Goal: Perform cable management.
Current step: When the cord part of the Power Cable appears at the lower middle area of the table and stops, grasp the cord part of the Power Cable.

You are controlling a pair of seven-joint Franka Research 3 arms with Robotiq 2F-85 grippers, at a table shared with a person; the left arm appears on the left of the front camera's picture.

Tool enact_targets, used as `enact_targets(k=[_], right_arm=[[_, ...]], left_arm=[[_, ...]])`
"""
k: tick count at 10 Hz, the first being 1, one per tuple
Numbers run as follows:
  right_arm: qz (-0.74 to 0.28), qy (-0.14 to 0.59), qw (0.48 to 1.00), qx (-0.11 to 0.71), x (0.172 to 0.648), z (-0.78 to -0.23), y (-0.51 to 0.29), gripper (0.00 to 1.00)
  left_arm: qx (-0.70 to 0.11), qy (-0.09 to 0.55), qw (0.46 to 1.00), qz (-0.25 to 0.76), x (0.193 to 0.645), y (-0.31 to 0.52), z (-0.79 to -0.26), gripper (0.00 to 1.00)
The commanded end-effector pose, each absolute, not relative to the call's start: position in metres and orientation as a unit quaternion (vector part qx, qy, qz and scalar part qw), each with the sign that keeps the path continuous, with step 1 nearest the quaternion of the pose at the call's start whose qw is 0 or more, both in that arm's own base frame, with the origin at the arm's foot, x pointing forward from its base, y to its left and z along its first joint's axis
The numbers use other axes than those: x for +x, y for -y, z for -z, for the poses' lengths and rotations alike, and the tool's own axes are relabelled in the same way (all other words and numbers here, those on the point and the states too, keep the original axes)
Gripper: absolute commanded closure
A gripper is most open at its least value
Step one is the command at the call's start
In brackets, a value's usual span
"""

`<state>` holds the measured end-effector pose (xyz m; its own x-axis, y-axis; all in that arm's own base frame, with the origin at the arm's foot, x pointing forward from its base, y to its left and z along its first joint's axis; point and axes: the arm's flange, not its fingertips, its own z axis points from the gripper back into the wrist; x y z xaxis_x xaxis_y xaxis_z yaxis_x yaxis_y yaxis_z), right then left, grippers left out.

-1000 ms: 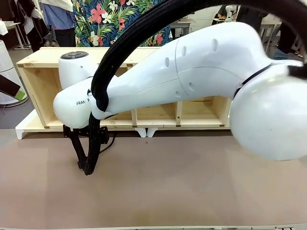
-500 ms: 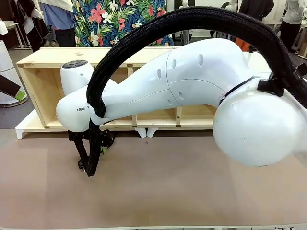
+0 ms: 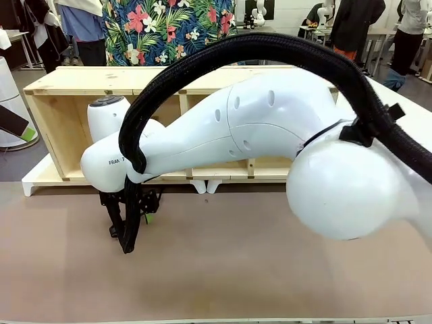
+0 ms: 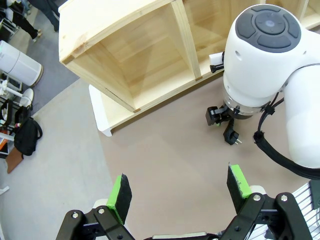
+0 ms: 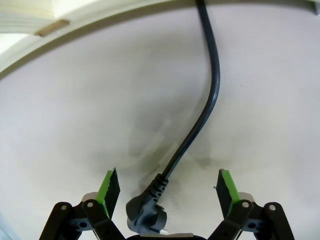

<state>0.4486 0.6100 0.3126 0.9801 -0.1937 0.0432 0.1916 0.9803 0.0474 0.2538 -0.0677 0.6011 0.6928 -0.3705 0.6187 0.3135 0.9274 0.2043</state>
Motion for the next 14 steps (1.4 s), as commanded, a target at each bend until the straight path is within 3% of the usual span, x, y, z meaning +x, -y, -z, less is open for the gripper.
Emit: enact_targets(k=[1, 2, 6, 7, 14], right_arm=[[0.114, 0.033, 0.993, 0.009, 0.4563, -0.3151, -0.6271, 0.0], [0.117, 0.04, 0.992, 0.007, 0.4555, -0.3156, -0.6265, 0.0], [0.117, 0.029, 0.993, 0.002, 0.4526, -0.3147, -0.6281, 0.39], [0.127, 0.025, 0.992, -0.001, 0.4521, -0.3151, -0.6283, 0.43], [0.141, 0.001, 0.99, 0.009, 0.4491, -0.3159, -0.636, 0.43]], left_arm=[[0.043, 0.347, 0.917, 0.191, 0.2539, 0.0671, -0.602, 0.0], [0.043, 0.347, 0.917, 0.191, 0.2539, 0.0671, -0.602, 0.0], [0.043, 0.347, 0.917, 0.191, 0.2539, 0.0671, -0.602, 0.0], [0.043, 0.347, 0.917, 0.191, 0.2539, 0.0671, -0.602, 0.0], [0.043, 0.347, 0.917, 0.191, 0.2539, 0.0671, -0.602, 0.0]])
